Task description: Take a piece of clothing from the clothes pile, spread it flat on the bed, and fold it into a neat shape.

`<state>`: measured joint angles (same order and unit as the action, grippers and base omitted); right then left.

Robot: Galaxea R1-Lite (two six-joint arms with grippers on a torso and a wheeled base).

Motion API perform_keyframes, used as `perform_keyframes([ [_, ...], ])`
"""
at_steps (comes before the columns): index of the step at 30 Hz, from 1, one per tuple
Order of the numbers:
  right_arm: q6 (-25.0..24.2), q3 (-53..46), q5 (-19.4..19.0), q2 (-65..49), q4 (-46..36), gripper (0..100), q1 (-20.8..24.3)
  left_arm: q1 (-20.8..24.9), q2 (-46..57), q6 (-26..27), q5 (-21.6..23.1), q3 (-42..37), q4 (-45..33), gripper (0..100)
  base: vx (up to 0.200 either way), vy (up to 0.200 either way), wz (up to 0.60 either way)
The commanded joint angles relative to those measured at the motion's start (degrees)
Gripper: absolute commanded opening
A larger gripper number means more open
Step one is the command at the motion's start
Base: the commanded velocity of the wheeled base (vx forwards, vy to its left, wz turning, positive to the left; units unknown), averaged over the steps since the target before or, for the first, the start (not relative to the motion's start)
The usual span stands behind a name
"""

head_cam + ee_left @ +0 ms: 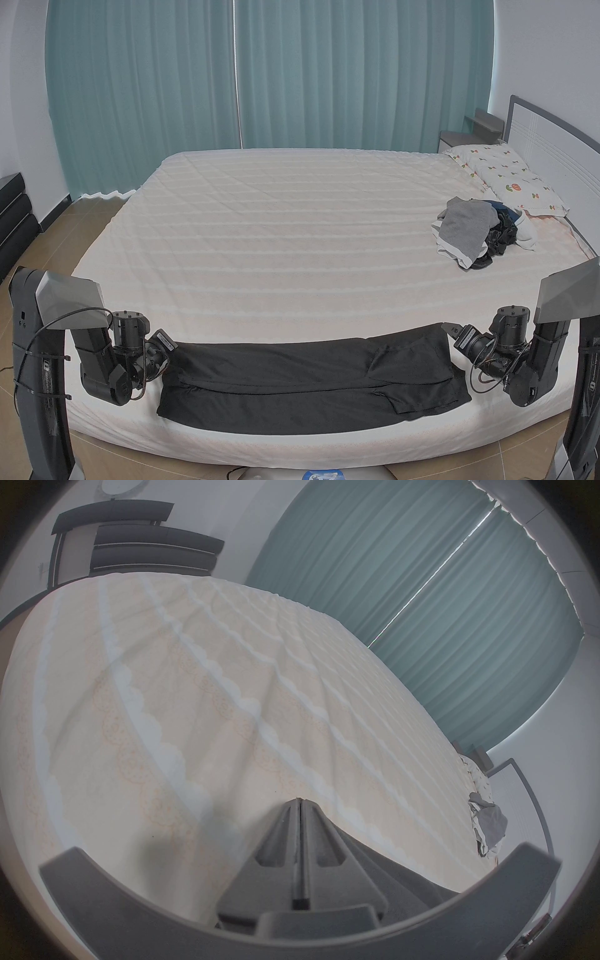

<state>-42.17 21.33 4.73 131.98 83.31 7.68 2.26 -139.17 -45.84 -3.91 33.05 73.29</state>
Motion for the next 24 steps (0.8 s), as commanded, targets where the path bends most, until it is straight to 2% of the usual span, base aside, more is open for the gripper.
perform_keyframes([
  [1, -0.02, -0.06, 0.02, -0.14, 0.45, 100, 0.14, 0.29, 0.04, 0.05, -0.04, -0.18, 0.01, 0, 0.0, 0.0, 0.0],
  [2, -0.02, -0.06, -0.07, -0.49, 0.45, 100, 0.23, 0.29, 0.04, 0.05, -0.04, -0.27, 0.1, 100, 0.0, 0.0, 0.0],
  [4, -0.11, -0.15, -0.16, -0.93, 0.45, 100, 0.41, 0.29, 0.12, 0.05, -0.04, -0.27, 0.1, 100, 0.0, 0.0, 0.0],
  [6, 0.16, 0.38, -2.44, -2.51, -0.25, 100, 1.28, -0.23, 0.21, -0.22, -0.04, -0.79, 0.19, 100, 0.0, 0.0, 0.0],
  [9, 1.12, 2.4, -7.89, -2.78, -2.01, 100, 1.55, -1.55, 1.36, -1.1, 0.22, -1.14, 0.27, 100, 0.0, 0.0, 0.0],
  [11, 2.35, 4.24, -11.15, -2.78, -5.88, 100, 1.64, -2.52, 3.2, -3.56, 0.92, -2.11, 0.19, 100, 0.0, 0.0, 0.0],
  [14, 4.81, 8.2, -14.13, -2.07, -10.8, 100, 1.28, -3.13, 5.31, -6.81, 2.68, -3.78, 0.1, 100, 0.0, 0.0, 0.0],
  [17, 6.13, 12.15, -15.98, 0.92, -12.65, 100, 1.28, -3.57, 5.75, -7.07, 3.74, -5.19, 0.19, 100, 0.0, 0.0, 0.0],
  [22, 9.65, 16.81, -16.42, 5.66, -13.7, 100, 0.41, -3.66, 5.4, -7.07, 3.74, -5.45, 0.19, 100, 0.0, 0.0, 0.0],
  [24, 9.65, 18.13, -16.68, 6.54, -14.23, 100, 0.41, -3.66, 5.4, -7.07, 3.74, -5.36, 0.19, 100, 0.0, 0.0, 0.0],
])
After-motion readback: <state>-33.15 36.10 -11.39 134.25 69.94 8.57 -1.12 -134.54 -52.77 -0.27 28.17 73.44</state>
